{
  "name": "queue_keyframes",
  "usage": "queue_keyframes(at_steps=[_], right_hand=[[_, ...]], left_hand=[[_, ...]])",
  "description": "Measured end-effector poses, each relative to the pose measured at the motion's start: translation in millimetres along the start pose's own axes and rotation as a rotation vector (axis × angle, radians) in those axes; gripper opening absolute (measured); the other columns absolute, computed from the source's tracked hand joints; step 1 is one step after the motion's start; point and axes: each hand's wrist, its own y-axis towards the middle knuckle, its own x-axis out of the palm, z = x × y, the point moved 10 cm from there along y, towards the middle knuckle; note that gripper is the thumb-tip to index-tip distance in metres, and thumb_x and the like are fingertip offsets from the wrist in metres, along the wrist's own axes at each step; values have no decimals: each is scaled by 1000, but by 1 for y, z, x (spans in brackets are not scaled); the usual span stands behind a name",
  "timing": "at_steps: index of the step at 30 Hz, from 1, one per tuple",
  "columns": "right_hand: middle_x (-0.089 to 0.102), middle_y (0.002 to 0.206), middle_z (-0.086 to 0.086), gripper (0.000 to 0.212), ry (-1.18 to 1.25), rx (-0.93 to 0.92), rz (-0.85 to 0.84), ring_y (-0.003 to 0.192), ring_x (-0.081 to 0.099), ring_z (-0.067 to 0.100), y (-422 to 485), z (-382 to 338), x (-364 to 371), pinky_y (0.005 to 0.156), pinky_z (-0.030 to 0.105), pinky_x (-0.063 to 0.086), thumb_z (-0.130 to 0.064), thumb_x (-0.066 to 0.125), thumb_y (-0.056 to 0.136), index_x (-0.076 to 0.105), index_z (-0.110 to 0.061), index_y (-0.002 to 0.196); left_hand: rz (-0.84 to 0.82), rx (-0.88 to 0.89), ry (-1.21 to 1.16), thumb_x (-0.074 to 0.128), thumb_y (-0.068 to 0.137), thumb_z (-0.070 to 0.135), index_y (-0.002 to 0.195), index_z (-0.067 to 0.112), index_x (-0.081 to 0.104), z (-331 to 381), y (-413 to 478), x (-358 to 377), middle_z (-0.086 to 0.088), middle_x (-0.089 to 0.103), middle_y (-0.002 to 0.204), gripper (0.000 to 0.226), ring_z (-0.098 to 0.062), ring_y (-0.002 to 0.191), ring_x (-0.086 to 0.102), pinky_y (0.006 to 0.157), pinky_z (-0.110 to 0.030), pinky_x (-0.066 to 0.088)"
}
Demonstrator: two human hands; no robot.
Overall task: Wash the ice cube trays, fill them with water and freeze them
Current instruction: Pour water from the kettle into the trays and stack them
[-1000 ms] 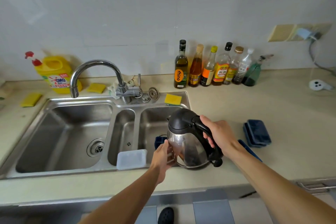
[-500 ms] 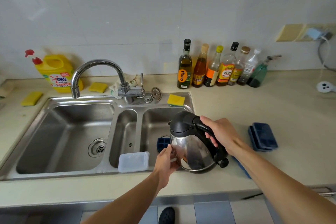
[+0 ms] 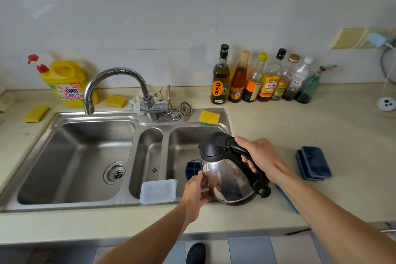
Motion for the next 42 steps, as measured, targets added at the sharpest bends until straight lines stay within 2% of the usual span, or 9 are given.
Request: queue_keyframes(at_steps=[8, 13, 18, 23, 42], right_hand=[[56, 51, 8, 61, -26, 5, -7, 44, 49, 20, 0, -6, 2, 51, 28, 45, -59, 60, 90, 68, -5, 62], [57, 51, 8, 61, -29, -3, -8, 44, 50, 20, 0, -7, 2, 54, 31, 46, -58, 60, 90, 68, -6, 60], [56, 51, 8, 61, -28, -6, -4, 44, 50, 20, -1, -7, 1, 53, 30, 46, -58, 60, 90, 67, -7, 59], [57, 52, 9, 61, -23, -5, -7, 45, 51, 20, -2, -9, 1, 53, 30, 46, -58, 60, 91, 69, -5, 61], [56, 51, 8, 62, -63, -5, -26, 44, 50, 20, -11, -11, 3, 55, 30, 45, -58, 59, 93, 69, -3, 65]], left_hand=[[-4, -19, -25, 44, 109, 34, 127, 9, 58, 0, 0, 0, -18, 68, 120, 35, -36, 111, 66, 93, -46, 58], [-5, -8, -11, 45, 109, 35, 126, 9, 59, 1, 1, 0, -18, 68, 121, 34, -36, 112, 66, 98, -49, 56], [-1, 4, -2, 46, 108, 34, 124, 8, 61, 3, 1, -1, -18, 68, 120, 34, -35, 110, 67, 95, -48, 57], [1, 5, 6, 48, 108, 33, 125, 7, 61, 2, 2, -1, -19, 68, 119, 34, -36, 110, 67, 100, -51, 55], [4, -33, -13, 48, 107, 30, 123, 8, 63, -8, -4, -3, -21, 69, 119, 31, -37, 111, 66, 101, -53, 53]])
